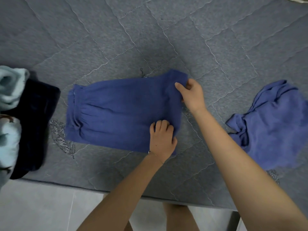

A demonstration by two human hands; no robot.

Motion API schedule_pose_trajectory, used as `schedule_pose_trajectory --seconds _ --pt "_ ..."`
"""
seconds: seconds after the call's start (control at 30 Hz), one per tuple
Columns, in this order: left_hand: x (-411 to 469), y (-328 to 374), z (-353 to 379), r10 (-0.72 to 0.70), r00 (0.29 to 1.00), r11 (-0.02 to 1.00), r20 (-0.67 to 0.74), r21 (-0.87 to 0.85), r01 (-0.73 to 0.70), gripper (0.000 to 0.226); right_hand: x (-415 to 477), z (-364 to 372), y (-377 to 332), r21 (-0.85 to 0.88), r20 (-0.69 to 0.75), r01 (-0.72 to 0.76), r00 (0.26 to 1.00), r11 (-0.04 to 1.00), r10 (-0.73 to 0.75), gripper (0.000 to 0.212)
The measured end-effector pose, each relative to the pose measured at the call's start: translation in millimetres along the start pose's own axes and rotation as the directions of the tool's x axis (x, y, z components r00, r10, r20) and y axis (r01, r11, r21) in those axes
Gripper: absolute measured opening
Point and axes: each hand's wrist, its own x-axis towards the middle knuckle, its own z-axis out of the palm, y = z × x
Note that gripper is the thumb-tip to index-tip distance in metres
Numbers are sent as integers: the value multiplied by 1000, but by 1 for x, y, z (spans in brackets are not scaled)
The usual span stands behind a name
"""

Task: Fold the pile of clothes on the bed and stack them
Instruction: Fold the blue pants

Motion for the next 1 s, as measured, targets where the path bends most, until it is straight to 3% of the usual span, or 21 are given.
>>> schedule_pose_trajectory --seconds 0.1,0.2,0.27,0.47,0.57,0.63,0.7,0.73,0.8,0.9,1.0 --pt "-9 -24 -26 -23 999 936 35 -350 34 7 -9 16 -14 54 8 37 999 998 -38 12" --pt "-28 -61 -58 -263 964 776 38 -585 235 9 -19 40 -30 51 -17 75 997 996 -74 9" --pt "-40 -92 -79 -406 914 696 -8 -651 304 15 -26 62 -42 65 -16 94 996 993 -93 13" --pt "-66 -177 -134 -614 786 590 -72 -703 397 22 -58 151 -77 119 118 139 981 983 -153 18" --pt "-73 -211 -146 -671 741 555 -21 -676 484 22 -68 200 -81 97 187 161 966 982 -177 12" --pt "-75 -230 -147 -658 752 605 26 -577 549 21 -74 221 -79 23 236 181 955 983 -181 11" --pt "-76 -243 -148 -642 766 654 42 -492 575 7 -77 228 -70 -116 243 244 947 963 -211 29" --pt "-77 -246 -148 -630 775 678 34 -462 572 10 -77 227 -63 -193 226 287 944 938 -242 35" --pt "-76 -244 -151 -606 796 734 10 -379 563 43 -77 218 -46 -366 165 343 939 865 -303 49" --pt "-69 -240 -156 -506 862 808 6 -347 477 65 -85 199 -23 -542 58 246 965 804 -256 68" --pt "-57 -242 -152 -515 846 717 139 -470 514 74 -103 186 -1 -483 -9 138 987 865 -162 80"
